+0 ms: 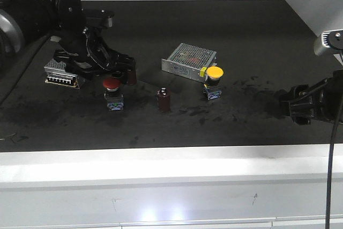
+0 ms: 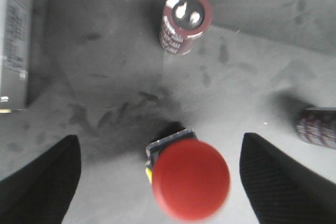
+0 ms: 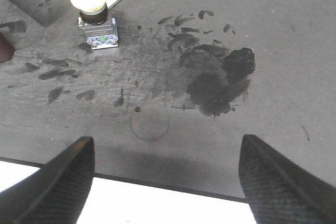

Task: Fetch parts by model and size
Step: 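Reach the left gripper down and grasp the red-capped push button, then lift the red-capped button with the left gripper and pull it back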

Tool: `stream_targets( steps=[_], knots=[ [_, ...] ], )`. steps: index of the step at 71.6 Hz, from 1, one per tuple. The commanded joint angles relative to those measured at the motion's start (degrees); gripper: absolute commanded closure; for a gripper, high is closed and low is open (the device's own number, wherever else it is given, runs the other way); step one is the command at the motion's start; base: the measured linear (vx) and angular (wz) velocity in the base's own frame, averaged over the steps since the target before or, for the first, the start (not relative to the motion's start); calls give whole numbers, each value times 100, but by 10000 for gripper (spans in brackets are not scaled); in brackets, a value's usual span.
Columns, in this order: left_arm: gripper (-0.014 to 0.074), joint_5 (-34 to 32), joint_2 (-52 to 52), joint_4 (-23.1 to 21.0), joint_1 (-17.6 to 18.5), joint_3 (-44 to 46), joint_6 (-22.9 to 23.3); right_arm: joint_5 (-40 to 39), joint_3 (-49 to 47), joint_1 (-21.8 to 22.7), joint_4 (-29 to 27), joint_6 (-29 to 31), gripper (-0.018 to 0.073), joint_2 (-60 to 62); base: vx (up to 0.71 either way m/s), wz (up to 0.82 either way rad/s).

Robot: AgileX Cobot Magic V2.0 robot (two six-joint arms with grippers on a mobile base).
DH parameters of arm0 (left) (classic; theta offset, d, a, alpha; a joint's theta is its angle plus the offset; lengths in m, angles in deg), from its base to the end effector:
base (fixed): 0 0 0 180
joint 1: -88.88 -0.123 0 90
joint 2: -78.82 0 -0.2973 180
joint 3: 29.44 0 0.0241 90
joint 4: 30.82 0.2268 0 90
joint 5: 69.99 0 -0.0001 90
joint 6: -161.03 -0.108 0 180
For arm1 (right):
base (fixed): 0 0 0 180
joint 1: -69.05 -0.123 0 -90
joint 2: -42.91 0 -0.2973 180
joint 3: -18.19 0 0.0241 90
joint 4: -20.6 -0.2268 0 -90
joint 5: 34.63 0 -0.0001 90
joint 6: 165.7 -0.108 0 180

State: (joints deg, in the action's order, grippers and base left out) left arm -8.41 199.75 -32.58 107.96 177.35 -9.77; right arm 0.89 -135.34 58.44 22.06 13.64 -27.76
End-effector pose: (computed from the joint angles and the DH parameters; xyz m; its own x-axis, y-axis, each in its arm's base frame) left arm 0.4008 -0.1417 0.2872 -0.9070 0.1294 -0.4008 0.1820 0.9786 -0.0959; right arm 0.2057 0.0369 0.3260 -0.6643 -0.1338 -0.7354 -0.1795 0.9836 -0.0168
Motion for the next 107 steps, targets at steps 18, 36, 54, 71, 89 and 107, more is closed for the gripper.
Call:
stream_targets(
  steps=[18,36,54,71,89,107],
  knots=[
    [49,-203,-87,-142,36,195,231,-328,-157,-4,14,8,13,60,0,0],
    [390,-135,-148,-179,64,195,224,-308,-158,-4,14,8,13,55,0,0],
    [605,-396,-721,-18,181,195,196,-287,-158,-4,14,8,13,55,0,0],
    [605,-402,-1658,446,278,136,189,-298,-158,-4,28,8,13,55,0,0],
    [603,-1343,-3146,620,278,-1210,184,-291,-158,-4,29,8,13,55,0,0],
    [603,-2445,-4965,620,273,-3394,184,-293,-158,-4,31,8,13,55,0,0]
  ],
)
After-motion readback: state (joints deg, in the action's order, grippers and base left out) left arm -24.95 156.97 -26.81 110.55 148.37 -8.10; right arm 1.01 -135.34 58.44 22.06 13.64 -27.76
